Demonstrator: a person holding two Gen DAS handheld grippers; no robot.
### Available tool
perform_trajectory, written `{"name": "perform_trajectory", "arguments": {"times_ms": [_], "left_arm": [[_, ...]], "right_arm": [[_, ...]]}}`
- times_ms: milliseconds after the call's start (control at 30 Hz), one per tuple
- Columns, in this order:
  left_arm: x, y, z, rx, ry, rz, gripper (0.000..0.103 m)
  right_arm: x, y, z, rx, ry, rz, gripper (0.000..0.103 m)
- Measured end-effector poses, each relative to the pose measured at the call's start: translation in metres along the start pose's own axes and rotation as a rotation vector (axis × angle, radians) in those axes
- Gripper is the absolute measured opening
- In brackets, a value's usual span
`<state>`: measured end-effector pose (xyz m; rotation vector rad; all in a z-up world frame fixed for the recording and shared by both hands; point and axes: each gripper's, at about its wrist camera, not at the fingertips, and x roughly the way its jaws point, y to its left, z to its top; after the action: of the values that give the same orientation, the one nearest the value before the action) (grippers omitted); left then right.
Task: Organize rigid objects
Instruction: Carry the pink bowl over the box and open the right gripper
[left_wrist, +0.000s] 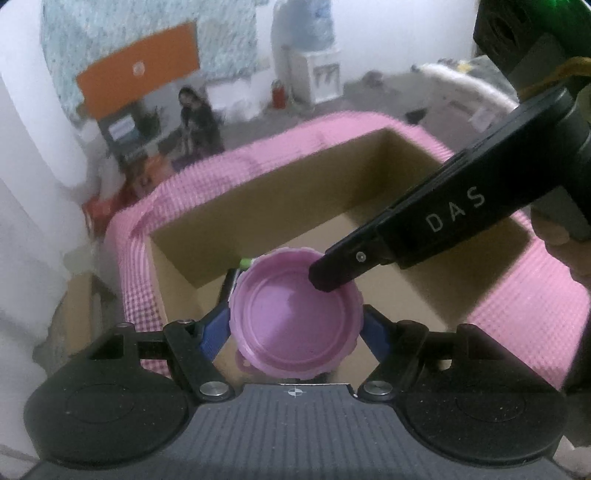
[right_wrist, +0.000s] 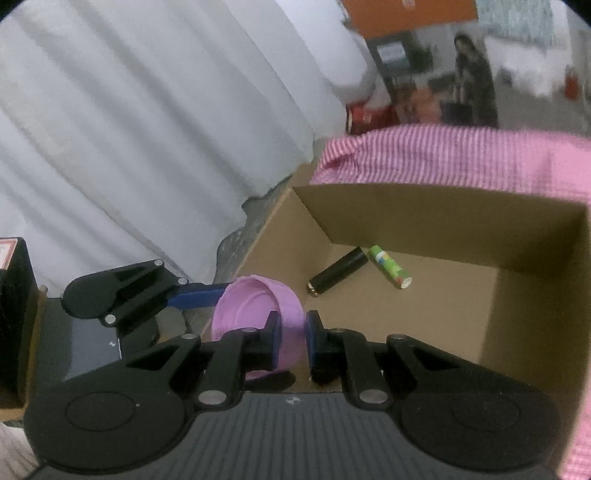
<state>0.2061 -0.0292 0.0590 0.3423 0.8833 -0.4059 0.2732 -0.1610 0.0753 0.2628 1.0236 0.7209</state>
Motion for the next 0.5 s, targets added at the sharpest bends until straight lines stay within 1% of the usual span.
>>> {"name": "perform_trajectory", "arguments": {"times_ms": [100, 200, 233, 300, 367, 500], "left_arm": [[0.016, 0.009, 0.002, -0.008, 0.04, 0.008, 0.074], [0.02, 0.013, 0.0, 0.007, 0.056, 0.029, 0.074], [0.022, 0.014, 0.0, 0.014, 0.06, 0.033, 0.075], [0.022, 0.013, 0.0, 0.028, 0.063, 0.031, 0.081], [0.022, 0.015, 0.0, 0.038, 0.06, 0.035, 0.084], [0.022, 0.014, 0.0, 0.046, 0.066, 0.048, 0.084]], "right_arm": [[0.021, -0.014, 0.01, 0.038, 0.05, 0.021, 0.015], [0.04, -0.028, 0.017, 0.08, 0.097, 0.046, 0.015], [0.044, -0.03, 0.018, 0.091, 0.109, 0.053, 0.014], [0.055, -0.037, 0.019, 0.106, 0.141, 0.066, 0.015], [0.066, -0.039, 0.02, 0.114, 0.173, 0.063, 0.015], [0.09, -0.043, 0.017, 0.126, 0.247, 0.044, 0.015]]}}
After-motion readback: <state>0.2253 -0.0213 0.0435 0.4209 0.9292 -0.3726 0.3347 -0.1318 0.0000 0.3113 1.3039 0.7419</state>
